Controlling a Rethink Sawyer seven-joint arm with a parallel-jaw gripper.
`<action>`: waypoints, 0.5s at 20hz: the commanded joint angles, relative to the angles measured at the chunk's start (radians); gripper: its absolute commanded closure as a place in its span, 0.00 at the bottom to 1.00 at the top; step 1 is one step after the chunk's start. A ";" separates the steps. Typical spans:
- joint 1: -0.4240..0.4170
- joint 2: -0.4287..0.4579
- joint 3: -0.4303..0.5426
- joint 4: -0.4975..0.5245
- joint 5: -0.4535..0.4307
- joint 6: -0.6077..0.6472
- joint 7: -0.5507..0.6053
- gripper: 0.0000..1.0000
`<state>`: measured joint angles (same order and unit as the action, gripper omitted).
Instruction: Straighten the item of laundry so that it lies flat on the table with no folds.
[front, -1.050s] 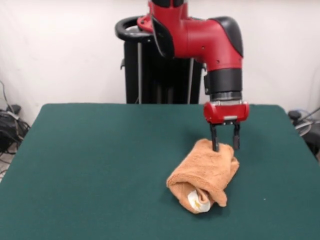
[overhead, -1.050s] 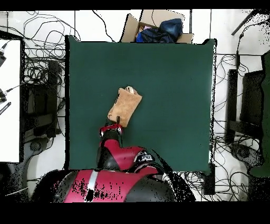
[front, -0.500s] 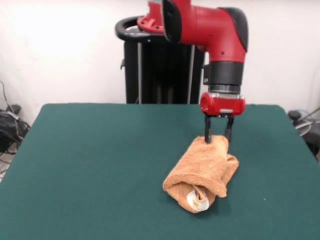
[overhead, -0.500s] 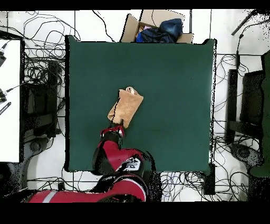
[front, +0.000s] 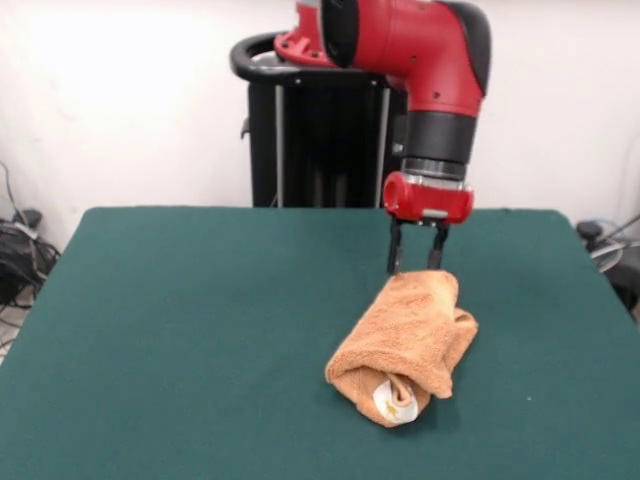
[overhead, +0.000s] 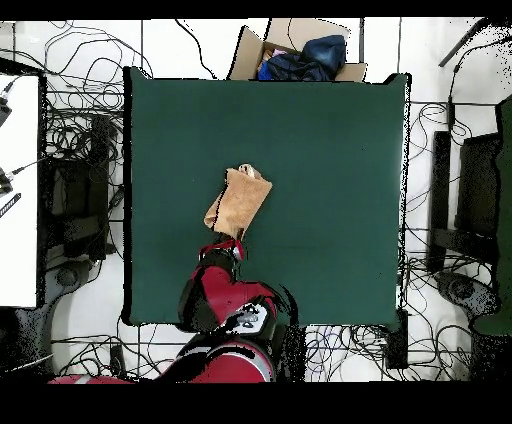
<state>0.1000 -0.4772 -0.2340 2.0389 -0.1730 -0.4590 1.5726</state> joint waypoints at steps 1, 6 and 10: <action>-0.056 0.011 0.071 -0.102 -0.055 0.040 0.123 0.00; -0.089 0.019 0.111 -0.098 -0.093 -0.033 0.163 0.00; -0.106 0.031 0.132 -0.095 -0.105 -0.130 0.200 0.00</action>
<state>0.0233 -0.4746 -0.2247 2.0383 -0.2516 -0.4824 1.5726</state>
